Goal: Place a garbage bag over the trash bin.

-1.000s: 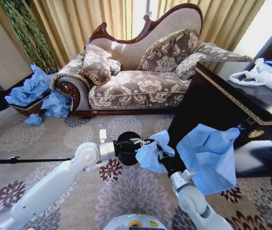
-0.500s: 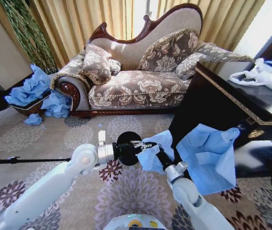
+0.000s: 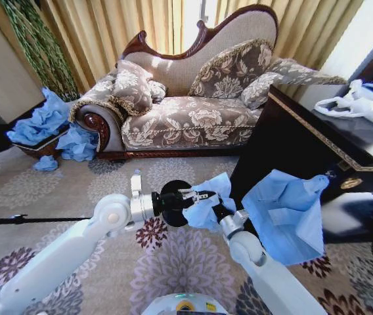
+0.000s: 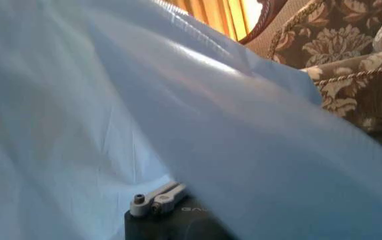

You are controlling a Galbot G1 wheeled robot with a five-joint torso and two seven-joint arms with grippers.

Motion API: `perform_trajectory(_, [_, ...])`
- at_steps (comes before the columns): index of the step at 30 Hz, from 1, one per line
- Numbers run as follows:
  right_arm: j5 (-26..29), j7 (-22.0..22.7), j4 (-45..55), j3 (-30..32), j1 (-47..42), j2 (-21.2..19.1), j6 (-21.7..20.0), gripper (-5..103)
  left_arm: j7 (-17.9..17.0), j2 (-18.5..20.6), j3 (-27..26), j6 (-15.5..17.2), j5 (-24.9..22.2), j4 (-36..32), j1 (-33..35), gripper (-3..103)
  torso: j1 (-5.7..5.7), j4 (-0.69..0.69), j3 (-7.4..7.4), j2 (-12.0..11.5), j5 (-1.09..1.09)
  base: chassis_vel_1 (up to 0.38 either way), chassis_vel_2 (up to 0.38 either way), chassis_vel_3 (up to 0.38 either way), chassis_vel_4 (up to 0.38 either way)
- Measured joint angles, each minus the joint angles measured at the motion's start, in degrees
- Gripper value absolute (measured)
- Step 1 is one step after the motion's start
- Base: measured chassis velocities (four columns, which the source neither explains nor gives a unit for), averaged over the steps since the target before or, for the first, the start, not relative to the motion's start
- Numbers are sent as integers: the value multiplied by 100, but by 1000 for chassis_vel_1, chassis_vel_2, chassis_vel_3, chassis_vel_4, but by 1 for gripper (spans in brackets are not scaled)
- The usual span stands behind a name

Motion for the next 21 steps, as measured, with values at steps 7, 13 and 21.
perform_trajectory(7, [-52,-8,-116,-163,92,41,-3,0,-18,-185,228,-55,-84,86,-418,0,0,-1,0,0,0,0,0,0,0])
perform_trajectory(13, [-13,145,-257,-335,492,108,-10,0,-51,-268,282,-56,-178,92,-581,0,0,1,0,0,1,0,0,0,0])
perform_trajectory(21, [179,285,-364,-729,1107,-55,-35,0,-40,-196,-42,-104,-145,168,-485,0,0,0,0,0,0,0,0,0,0])
